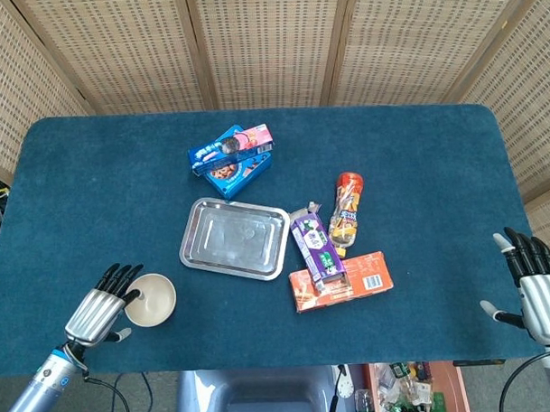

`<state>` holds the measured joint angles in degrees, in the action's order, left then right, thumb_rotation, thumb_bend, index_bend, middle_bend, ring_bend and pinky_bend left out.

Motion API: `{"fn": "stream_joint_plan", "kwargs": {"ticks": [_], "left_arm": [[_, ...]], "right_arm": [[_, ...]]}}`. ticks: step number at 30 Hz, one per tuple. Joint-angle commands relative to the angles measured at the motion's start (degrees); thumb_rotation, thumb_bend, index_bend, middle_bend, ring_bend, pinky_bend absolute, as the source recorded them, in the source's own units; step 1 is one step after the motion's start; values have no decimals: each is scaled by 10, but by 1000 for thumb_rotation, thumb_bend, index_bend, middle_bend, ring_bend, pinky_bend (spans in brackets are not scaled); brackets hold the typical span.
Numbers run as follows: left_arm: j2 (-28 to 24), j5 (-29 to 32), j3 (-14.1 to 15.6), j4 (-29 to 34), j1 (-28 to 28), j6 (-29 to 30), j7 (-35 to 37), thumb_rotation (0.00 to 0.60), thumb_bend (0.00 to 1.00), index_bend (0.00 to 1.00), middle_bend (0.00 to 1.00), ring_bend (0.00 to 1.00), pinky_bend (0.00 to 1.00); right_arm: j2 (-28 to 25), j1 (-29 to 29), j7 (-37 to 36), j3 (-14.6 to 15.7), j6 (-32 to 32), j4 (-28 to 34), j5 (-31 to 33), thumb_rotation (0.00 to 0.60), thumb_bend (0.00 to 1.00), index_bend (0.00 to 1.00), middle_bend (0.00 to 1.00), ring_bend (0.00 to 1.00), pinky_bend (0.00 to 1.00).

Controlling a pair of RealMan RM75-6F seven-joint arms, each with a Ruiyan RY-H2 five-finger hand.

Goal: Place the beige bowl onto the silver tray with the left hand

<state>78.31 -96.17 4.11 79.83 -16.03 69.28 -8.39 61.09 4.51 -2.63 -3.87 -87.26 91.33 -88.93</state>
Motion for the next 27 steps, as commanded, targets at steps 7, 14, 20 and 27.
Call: {"fn": "stream_joint_plan", "kwargs": {"ticks": [7, 14, 20, 27], "left_arm": [[13, 8, 5, -12, -9, -14, -7, 600, 287, 486, 0, 0, 0], [15, 15, 6, -14, -11, -13, -9, 600, 382, 578, 0, 0, 0], [16, 18, 5, -15, -11, -6, -11, 600, 388, 629, 0, 0, 0], [-14, 16, -15, 31, -17, 27, -6, 600, 403, 653, 0, 0, 0]], "right_arm": [[0, 0, 1, 0, 1, 1, 1, 600, 0, 0, 0, 0, 0], [0, 1, 2, 0, 4, 0, 3, 600, 0, 0, 0, 0, 0], [0, 1, 1, 0, 5, 0, 3, 600, 0, 0, 0, 0, 0], [1, 3, 1, 1, 10, 0, 5, 600, 0, 0, 0, 0, 0]]}}
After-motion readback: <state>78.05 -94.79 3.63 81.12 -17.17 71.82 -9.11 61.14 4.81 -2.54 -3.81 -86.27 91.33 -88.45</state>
